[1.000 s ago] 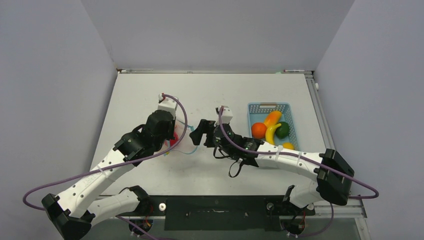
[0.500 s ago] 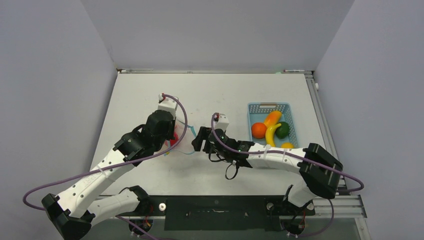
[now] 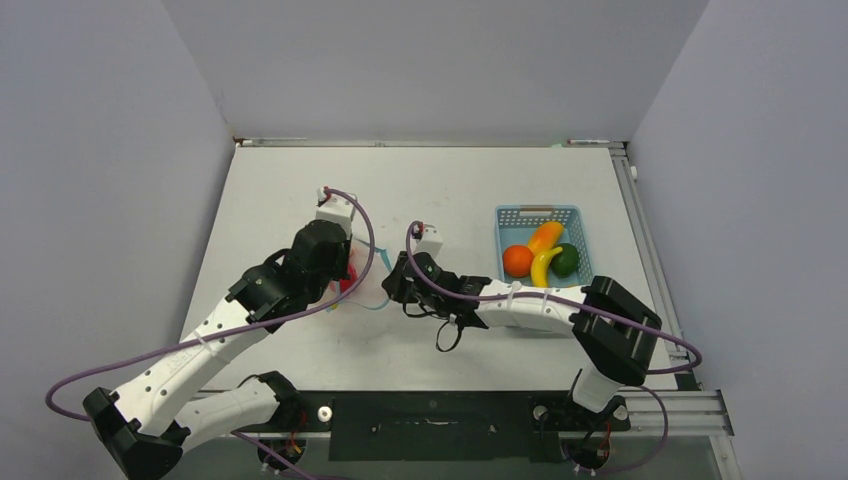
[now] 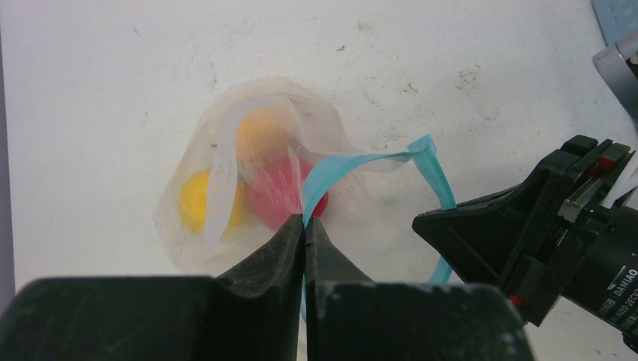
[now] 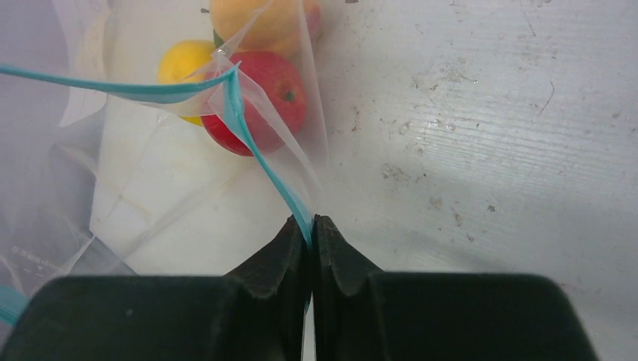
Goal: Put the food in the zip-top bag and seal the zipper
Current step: Adjust the zipper food storage bag at the center of the board.
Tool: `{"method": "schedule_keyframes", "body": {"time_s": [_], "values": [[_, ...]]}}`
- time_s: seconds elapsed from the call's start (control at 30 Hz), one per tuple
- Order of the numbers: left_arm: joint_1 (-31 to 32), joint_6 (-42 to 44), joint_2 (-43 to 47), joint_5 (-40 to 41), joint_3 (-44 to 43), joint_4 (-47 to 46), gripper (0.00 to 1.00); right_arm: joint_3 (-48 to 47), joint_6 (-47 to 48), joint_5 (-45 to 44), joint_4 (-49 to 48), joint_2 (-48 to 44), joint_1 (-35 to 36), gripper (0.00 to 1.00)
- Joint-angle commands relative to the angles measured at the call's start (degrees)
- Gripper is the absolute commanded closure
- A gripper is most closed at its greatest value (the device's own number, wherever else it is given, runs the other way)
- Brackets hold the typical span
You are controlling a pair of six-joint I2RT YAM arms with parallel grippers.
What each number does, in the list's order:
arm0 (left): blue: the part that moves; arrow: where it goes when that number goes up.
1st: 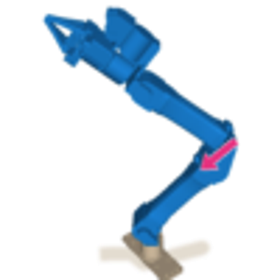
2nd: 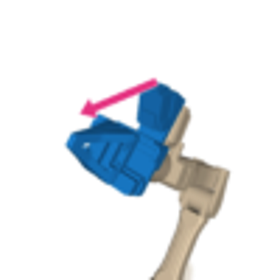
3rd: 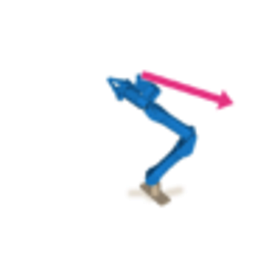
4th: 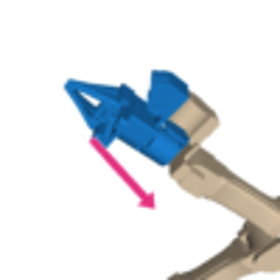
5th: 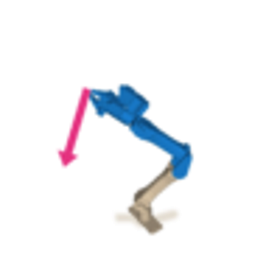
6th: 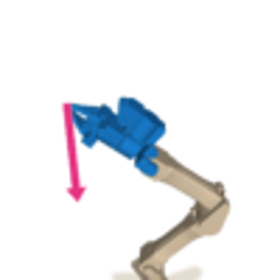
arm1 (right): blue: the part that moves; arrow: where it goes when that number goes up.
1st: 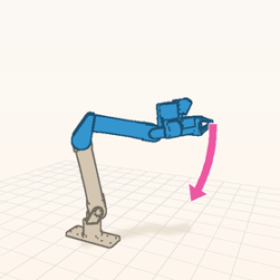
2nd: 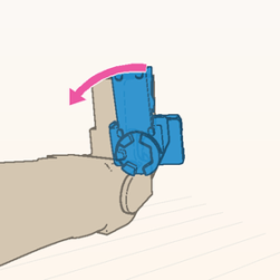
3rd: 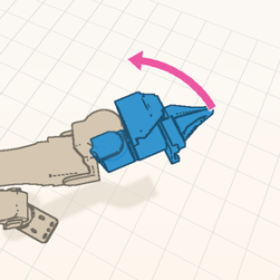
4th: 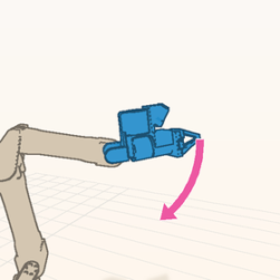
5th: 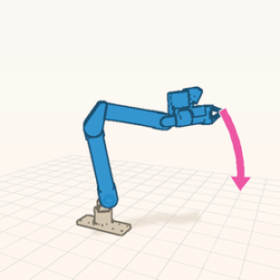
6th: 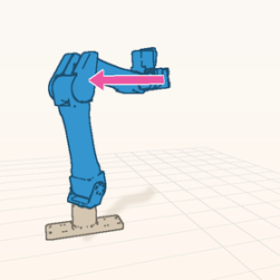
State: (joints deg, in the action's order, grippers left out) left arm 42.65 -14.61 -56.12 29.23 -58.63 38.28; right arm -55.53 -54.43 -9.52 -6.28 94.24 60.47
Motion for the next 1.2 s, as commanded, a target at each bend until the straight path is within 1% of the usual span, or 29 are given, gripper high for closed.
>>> {"method": "schedule_keyframes", "body": {"time_s": [0.0,0.27,0.37,0.5,0.7,0.8,0.9,1.07,1.17], "values": [[-0.19,-0.44,1.89,-0.81,-0.74,-3.3,1.0,-2.62,1.78,-1.18,-1.05,-2.38,0.3,0.95],[-0.17,-0.29,4.91,0.01,-1.94,-1.69,1.0,-4.57,8.27,-5.84,5.7,-8.59,-0.1,0.95],[-0.16,-0.2,5.95,0.29,-4.27,0.0,1.0,-6.05,11.32,-6.51,9.77,-10.8,-1.03,0.95],[-0.1,-0.26,6.19,0.46,-7.59,2.69,1.0,-9.43,15.48,-5.29,14.71,-13.04,-2.78,0.95],[-0.13,-1.75,5.84,-2.27,-11.28,5.56,1.0,-15.85,21.34,-5.43,21.78,-14.9,-4.05,0.95],[-0.14,-2.72,5.4,-3.8,-12.04,6.16,1.0,-16.63,22.43,-6.01,23.94,-14.85,-5.47,0.95],[-0.15,-4.32,4.82,-4.31,-9.91,5.08,1.0,-14.24,22.08,-4.45,23.55,-14.16,-7.36,0.95],[-0.63,-9.58,2.95,-3.96,-0.4,0.18,1.0,-10.09,21.45,-2.64,21.58,-10.66,-10.03,0.95],[-0.87,-12.27,1.17,-4.12,1.86,-0.94,1.0,-9.08,21.77,-3.11,21.49,-9.1,-10.71,0.95]]}}
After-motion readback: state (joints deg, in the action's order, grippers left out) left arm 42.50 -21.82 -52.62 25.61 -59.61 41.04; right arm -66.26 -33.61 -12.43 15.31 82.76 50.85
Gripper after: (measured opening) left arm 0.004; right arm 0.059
